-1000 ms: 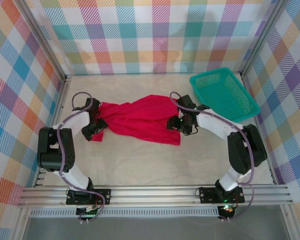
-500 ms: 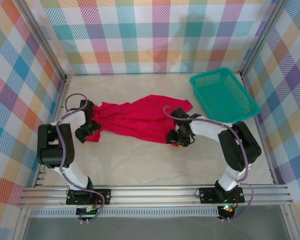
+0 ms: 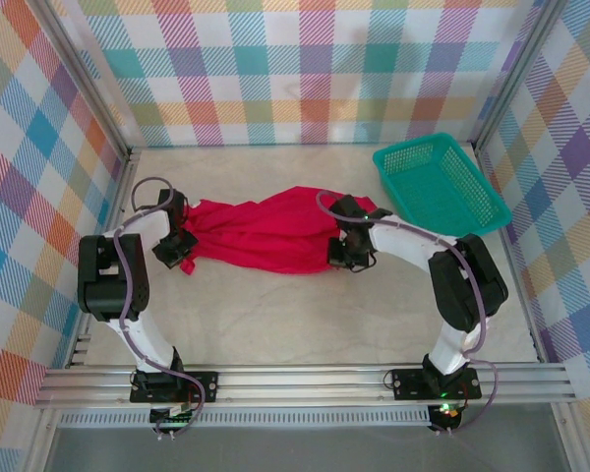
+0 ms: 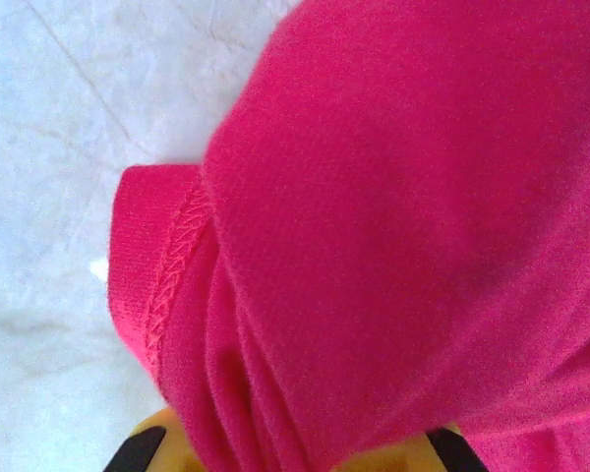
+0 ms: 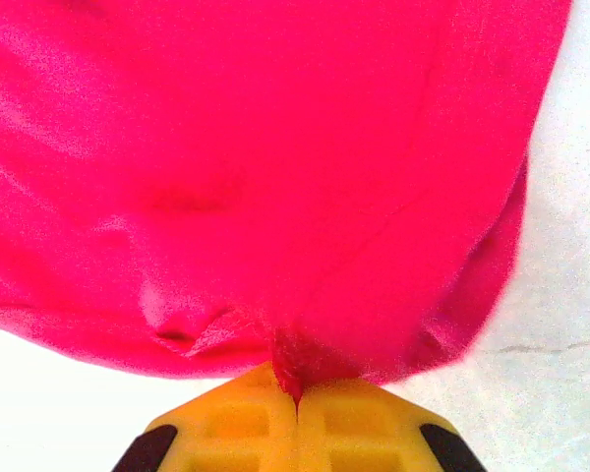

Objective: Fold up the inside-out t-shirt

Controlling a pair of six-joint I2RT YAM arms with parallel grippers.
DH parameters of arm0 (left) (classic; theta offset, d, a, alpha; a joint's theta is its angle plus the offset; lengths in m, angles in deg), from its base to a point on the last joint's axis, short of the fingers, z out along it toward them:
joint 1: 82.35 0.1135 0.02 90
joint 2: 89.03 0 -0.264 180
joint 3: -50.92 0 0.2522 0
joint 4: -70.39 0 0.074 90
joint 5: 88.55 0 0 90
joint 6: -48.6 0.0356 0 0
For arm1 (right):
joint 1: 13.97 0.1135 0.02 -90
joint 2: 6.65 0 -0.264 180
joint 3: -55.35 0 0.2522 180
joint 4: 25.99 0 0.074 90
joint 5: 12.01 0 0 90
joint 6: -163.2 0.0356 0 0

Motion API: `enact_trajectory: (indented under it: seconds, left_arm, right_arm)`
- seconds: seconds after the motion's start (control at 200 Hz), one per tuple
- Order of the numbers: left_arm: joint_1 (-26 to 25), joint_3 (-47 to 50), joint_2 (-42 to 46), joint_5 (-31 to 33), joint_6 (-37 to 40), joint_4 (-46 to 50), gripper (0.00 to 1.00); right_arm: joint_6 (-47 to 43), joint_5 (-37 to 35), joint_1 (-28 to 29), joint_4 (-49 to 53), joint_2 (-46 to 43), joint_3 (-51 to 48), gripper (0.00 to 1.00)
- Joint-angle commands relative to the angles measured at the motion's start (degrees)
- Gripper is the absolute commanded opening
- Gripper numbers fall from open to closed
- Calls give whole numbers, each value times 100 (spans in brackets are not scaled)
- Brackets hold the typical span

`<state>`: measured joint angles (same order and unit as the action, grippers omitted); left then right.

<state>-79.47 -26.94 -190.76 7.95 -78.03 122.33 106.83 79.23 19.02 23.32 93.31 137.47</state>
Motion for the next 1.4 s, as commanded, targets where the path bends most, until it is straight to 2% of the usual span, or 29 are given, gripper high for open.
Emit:
enact_trajectory:
  seconds: [0.0, 0.225, 0.39, 0.525, 0.745, 0.835, 1.07, 1.245, 1.365, 1.375, 1.395]
  left_arm:
    - [48, -587, 690, -398, -45, 739, 0]
    - [54, -2827, 1686, -731, 7, 1680, 0]
    - [64, -4080, 2310, -1110, 90, 1554, 0]
    - [69, -5095, 2641, -970, 189, 1612, 0]
    - [73, -6172, 2904, -842, 301, 1515, 0]
    - [72, -6354, 2860, -846, 376, 1433, 0]
    - [69, -6344, 1853, -920, 598, 1526, 0]
    - [39, -6003, 426, -1177, 522, 1257, 0]
    - [-89, -6786, -1159, -1334, 484, 1523, 0]
    - [-104, -6907, -1304, -1335, 481, 1589, 3]
    - [-131, -7186, -1609, -1328, 486, 1756, 18]
  right_arm:
    - [-158, -679, -18, 529, -528, 837, 0]
    - [-507, -1222, -47, 577, -1490, 2359, 0]
    - [-668, -888, -26, 443, -2088, 3221, 0]
    - [-806, -517, 103, 494, -2452, 3781, 0]
    - [-947, -229, 298, 375, -2968, 4236, 0]
    - [-1053, -511, 298, 432, -2946, 4321, 0]
    - [-1509, -1832, 154, 426, -2345, 3939, 0]
    - [-1288, -1605, -559, 144, -1477, 3339, 0]
    - [-1004, -1345, -950, 40, -548, 3141, 2]
    - [-965, -1332, -976, 62, -482, 3158, 3]
    - [-910, -1323, -1015, 120, -279, 3204, 5]
